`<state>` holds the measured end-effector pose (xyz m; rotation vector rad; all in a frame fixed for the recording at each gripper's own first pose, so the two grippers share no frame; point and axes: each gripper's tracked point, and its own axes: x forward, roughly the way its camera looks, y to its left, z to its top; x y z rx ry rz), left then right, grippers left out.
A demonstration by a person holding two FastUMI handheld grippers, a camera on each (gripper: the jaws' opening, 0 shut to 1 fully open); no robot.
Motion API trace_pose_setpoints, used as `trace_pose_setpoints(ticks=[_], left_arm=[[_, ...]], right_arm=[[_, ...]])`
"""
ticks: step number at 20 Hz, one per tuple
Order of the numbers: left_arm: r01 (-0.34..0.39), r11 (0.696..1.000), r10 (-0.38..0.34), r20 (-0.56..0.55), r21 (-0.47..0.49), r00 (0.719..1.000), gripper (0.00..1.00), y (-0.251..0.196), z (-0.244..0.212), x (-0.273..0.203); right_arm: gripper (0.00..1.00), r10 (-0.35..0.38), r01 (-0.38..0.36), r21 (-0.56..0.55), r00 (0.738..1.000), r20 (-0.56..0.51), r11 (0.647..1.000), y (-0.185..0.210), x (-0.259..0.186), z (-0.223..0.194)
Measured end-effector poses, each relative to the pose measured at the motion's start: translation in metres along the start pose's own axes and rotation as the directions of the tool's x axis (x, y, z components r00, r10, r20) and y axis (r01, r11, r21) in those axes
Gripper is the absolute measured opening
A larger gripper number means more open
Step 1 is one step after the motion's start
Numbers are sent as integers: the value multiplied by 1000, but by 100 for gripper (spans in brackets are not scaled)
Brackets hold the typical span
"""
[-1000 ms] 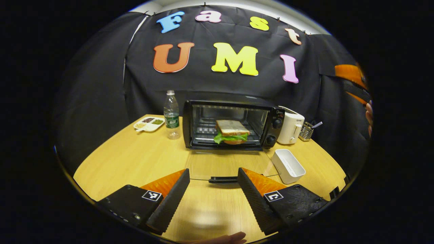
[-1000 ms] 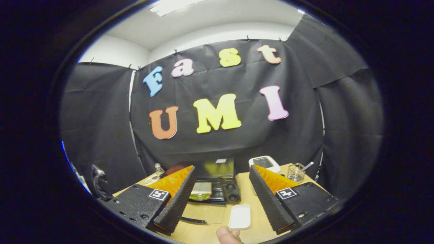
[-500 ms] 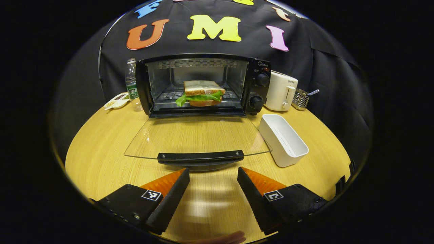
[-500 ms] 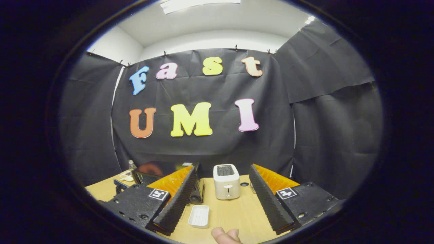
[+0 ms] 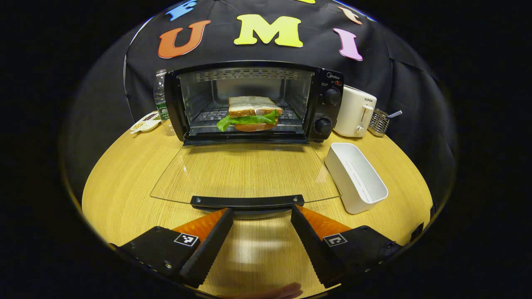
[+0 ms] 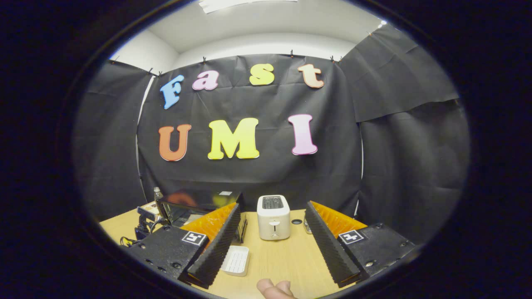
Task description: Open the electric oven with the left hand, put the food in, and close the electric oven.
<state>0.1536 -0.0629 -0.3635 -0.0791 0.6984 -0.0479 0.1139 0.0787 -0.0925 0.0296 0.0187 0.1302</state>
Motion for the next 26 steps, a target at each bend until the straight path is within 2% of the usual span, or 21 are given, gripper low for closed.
trace_pose_setpoints(ticks=[1,2,3,10,13,20,21,22,23,24,26], left_arm=[[0,1000,0,-3,-1,1000,93,0,0,0],[1,1000,-1,-4,-5,1000,93,0,1,-1],[-2,1000,2,5,-7,1000,93,-1,5,-4],[-61,998,57,149,23,987,93,-1,58,-26],[-104,993,89,209,61,974,94,1,78,-29],[-116,992,100,243,55,965,96,8,109,-35],[-115,992,97,256,56,962,96,8,115,-34],[-112,992,94,267,52,959,96,8,121,-35],[-110,993,91,283,52,955,96,9,128,-35],[-108,993,88,295,53,952,96,10,134,-34],[-102,993,79,323,53,943,96,11,150,-32]], right_arm=[[100,-1,1,3,1000,-5,1000,-3,1,-3],[90,-5,5,4,1000,-8,1000,-6,1,-4],[100,-8,8,4,1000,-7,1000,-9,0,-4],[100,-16,16,1,1000,-5,1000,-16,0,-7],[100,-58,58,-13,998,5,998,-29,-2,-4],[100,-69,69,-29,997,18,997,-35,-12,-1],[90,-72,72,-30,997,14,997,-36,-13,-1],[100,-74,74,-30,997,10,997,-36,-14,-1],[90,-75,75,-31,997,7,997,-36,-17,-2],[100,-75,75,-32,997,8,997,-36,-18,0],[100,-76,76,-33,997,11,997,-34,-25,1]])
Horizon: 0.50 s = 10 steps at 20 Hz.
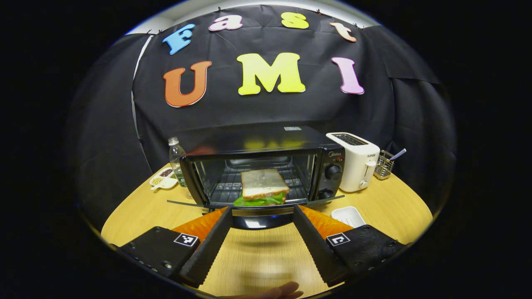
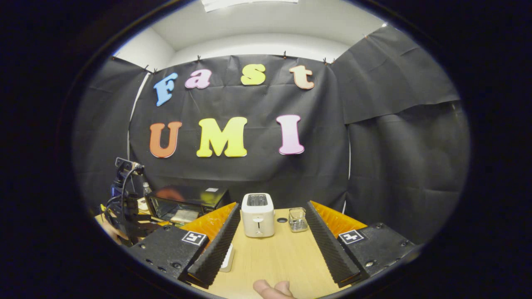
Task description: Open the electric oven with the left hand, put the food in, and close the electric oven.
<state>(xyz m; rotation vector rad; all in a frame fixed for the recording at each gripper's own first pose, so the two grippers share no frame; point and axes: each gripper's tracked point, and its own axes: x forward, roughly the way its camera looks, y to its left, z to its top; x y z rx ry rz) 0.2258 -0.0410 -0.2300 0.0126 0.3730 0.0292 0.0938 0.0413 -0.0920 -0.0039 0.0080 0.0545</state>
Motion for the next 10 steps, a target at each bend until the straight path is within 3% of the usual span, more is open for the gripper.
trace_pose_setpoints(ticks=[4,7,10], left_arm=[[13,999,-13,5,-38,1000,95,1,19,22],[20,999,-14,118,-49,993,95,6,52,38],[19,998,-11,143,-52,990,95,13,60,53]], right_arm=[[100,-19,19,2,1000,15,1000,0,-12,8],[100,-62,62,-4,998,19,998,-5,-24,13],[100,-45,45,0,998,40,999,2,-47,23]])
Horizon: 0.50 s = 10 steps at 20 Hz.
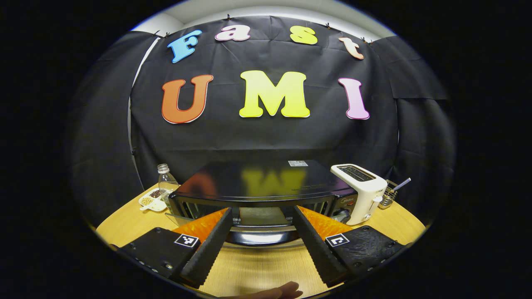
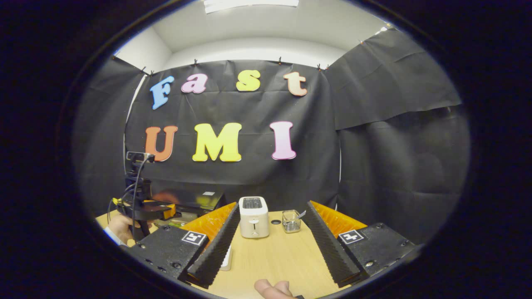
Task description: Open the electric oven with the left hand, put the food in, and close the electric oven.
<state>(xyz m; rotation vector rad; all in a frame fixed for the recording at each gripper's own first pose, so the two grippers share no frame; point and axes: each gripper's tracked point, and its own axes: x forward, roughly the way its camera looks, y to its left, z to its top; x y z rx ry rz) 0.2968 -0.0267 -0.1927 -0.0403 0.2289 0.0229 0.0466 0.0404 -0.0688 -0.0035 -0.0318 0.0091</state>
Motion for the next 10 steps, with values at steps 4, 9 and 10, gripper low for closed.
trace_pose_setpoints(ticks=[4,9,10], left_arm=[[-2,1000,1,77,5,997,95,4,28,-25],[52,999,-49,142,-15,989,95,-11,55,-105],[50,999,-47,154,-19,987,95,-11,59,-124]], right_arm=[[100,10,-10,2,1000,22,1000,2,-28,4],[89,24,-24,12,999,37,1000,3,-55,0],[89,28,-28,17,999,40,999,4,-61,1]])
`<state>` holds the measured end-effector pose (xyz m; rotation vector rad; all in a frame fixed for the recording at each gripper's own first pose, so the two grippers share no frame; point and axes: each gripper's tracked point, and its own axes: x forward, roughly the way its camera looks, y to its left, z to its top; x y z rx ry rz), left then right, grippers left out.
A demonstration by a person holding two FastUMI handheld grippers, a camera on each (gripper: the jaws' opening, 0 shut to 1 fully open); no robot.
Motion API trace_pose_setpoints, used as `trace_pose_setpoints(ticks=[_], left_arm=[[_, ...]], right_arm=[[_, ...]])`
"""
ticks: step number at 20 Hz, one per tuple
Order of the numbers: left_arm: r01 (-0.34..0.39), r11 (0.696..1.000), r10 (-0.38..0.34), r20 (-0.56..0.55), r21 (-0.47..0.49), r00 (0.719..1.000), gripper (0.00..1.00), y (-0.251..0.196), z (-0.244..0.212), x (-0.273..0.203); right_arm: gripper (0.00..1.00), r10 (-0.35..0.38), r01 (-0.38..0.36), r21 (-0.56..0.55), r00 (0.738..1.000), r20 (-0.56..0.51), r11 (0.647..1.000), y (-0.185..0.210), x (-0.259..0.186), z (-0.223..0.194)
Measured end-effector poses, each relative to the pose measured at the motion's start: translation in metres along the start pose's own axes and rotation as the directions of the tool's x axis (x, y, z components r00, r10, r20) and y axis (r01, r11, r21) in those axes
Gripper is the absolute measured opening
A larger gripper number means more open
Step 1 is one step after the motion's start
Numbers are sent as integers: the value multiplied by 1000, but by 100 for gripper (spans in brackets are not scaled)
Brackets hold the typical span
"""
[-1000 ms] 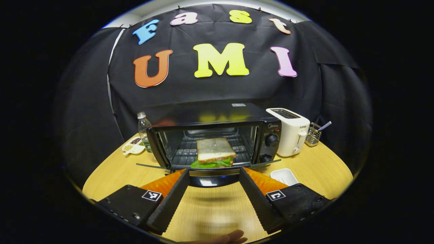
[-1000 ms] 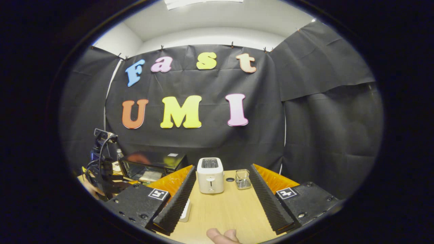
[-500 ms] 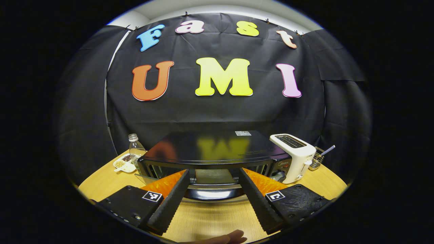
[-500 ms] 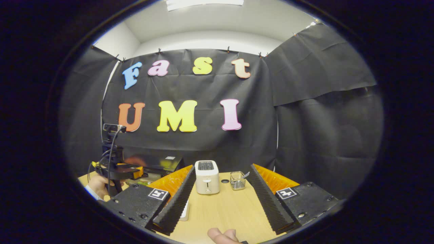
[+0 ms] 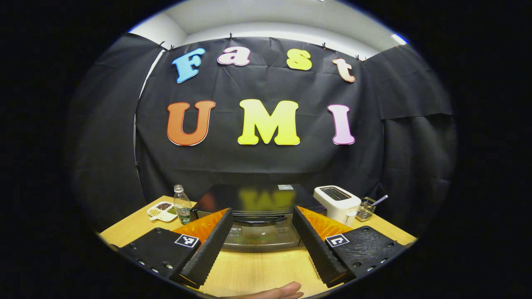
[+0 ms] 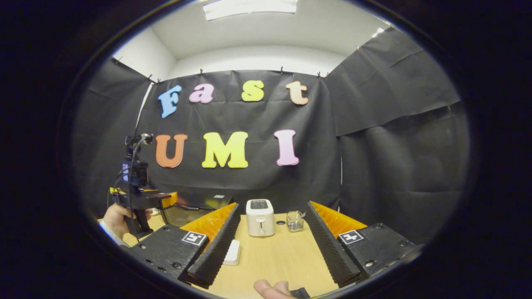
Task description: Open the electric oven with the left hand, put the food in, and close the electric oven.
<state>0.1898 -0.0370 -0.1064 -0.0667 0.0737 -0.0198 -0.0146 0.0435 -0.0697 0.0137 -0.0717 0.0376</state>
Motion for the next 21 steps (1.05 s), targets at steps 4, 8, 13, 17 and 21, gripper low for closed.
trace_pose_setpoints(ticks=[4,8,13,17,21], left_arm=[[-34,999,32,50,27,998,94,2,28,-77],[-83,996,82,55,29,995,94,6,36,-146],[-102,995,101,129,-2,986,95,7,55,-215],[-127,992,127,106,-9,986,93,9,36,-249],[-170,985,165,109,40,980,93,11,25,-269]], right_arm=[[89,8,-8,10,1000,29,1000,5,-23,10],[90,38,-39,12,998,43,999,17,-46,19],[90,76,-75,-14,995,67,997,29,-64,27],[89,98,-96,-20,991,88,995,39,-75,28],[100,117,-117,-2,990,83,993,45,-78,24]])
